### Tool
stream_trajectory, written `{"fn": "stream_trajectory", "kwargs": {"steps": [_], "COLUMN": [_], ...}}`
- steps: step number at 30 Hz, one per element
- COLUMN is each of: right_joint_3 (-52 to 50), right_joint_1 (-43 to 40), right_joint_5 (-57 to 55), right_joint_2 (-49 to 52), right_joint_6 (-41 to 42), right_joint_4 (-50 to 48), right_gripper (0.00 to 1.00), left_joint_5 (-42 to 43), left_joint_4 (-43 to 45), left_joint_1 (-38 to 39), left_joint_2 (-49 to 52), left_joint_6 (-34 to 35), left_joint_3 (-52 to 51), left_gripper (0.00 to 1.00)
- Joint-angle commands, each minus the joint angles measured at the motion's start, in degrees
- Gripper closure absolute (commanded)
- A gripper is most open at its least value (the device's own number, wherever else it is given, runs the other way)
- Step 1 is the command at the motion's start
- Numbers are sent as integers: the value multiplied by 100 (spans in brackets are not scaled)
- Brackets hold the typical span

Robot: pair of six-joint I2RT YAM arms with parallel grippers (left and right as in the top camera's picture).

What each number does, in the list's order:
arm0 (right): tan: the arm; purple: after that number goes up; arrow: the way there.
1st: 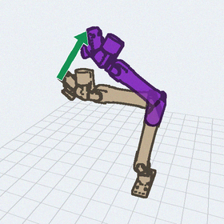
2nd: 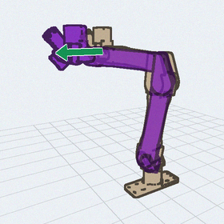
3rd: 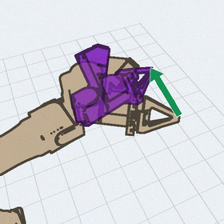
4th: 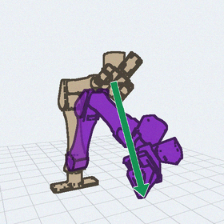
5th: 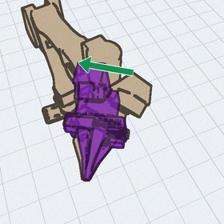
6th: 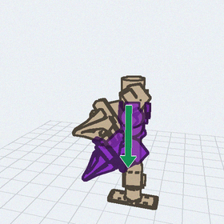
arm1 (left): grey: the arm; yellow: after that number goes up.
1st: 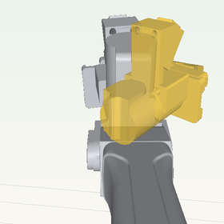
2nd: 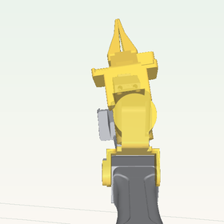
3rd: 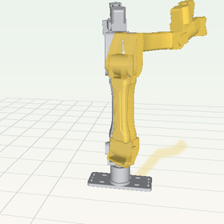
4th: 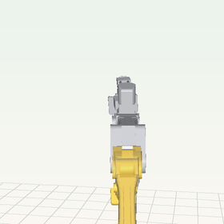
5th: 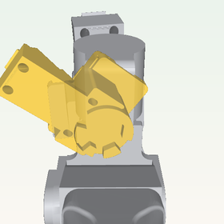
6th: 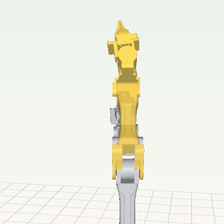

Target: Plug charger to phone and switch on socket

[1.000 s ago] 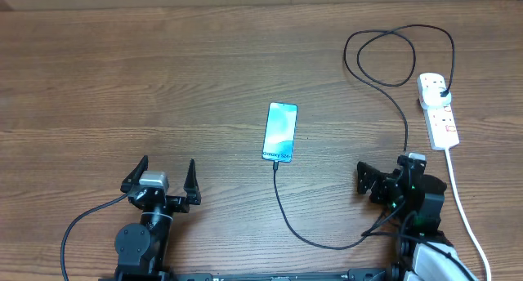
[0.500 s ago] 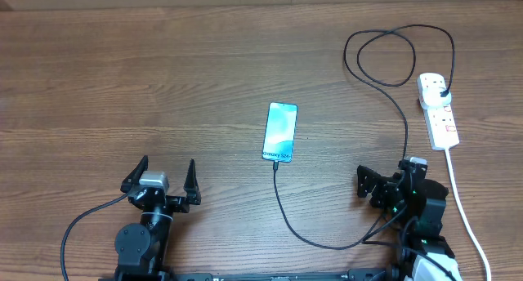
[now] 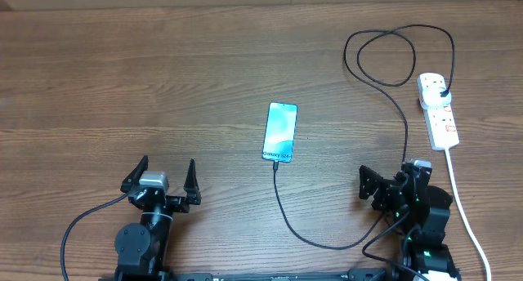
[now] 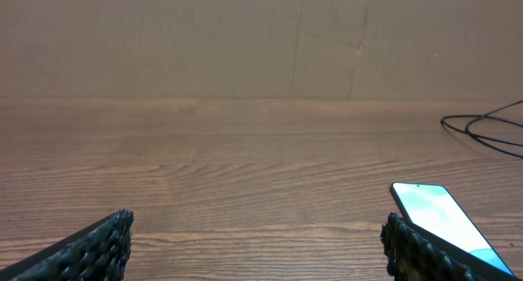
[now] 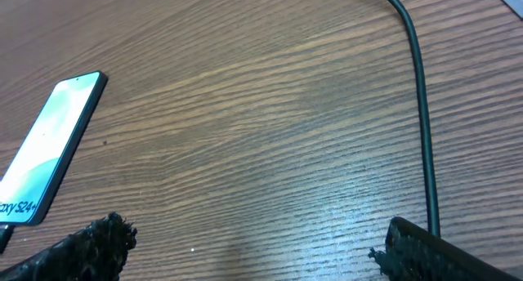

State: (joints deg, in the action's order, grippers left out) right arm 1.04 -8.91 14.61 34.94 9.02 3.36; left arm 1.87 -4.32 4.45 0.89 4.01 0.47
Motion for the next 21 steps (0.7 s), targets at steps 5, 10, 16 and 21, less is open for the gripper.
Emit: {"fn": "stream_trajectory", "kwargs": {"steps": [5,10,16,21], "right_joint_3": [-61,-61,-61,-61], "right_joint_1": [28,28,28,205], "right_joint_5": [9,9,9,-7], "right_joint_2": [-374,-813,-1711,-2225], "right_joint_6": [11,11,11,7], "right_joint_4": [2,4,4,4], "right_gripper": [0,0,0,0], "left_joint_5": [-39,-39,-39,-39], "left_joint_4": [-9,-9,-9,-9], "left_joint_1": [-37,-37,-37,-37], "left_joint_2": [-63,-63,-63,-63], "left_joint_6": [-125,-127,-127,-127], "left_joint_3": [-20,-20,-22,-22], "left_gripper": [0,1,0,0]}}
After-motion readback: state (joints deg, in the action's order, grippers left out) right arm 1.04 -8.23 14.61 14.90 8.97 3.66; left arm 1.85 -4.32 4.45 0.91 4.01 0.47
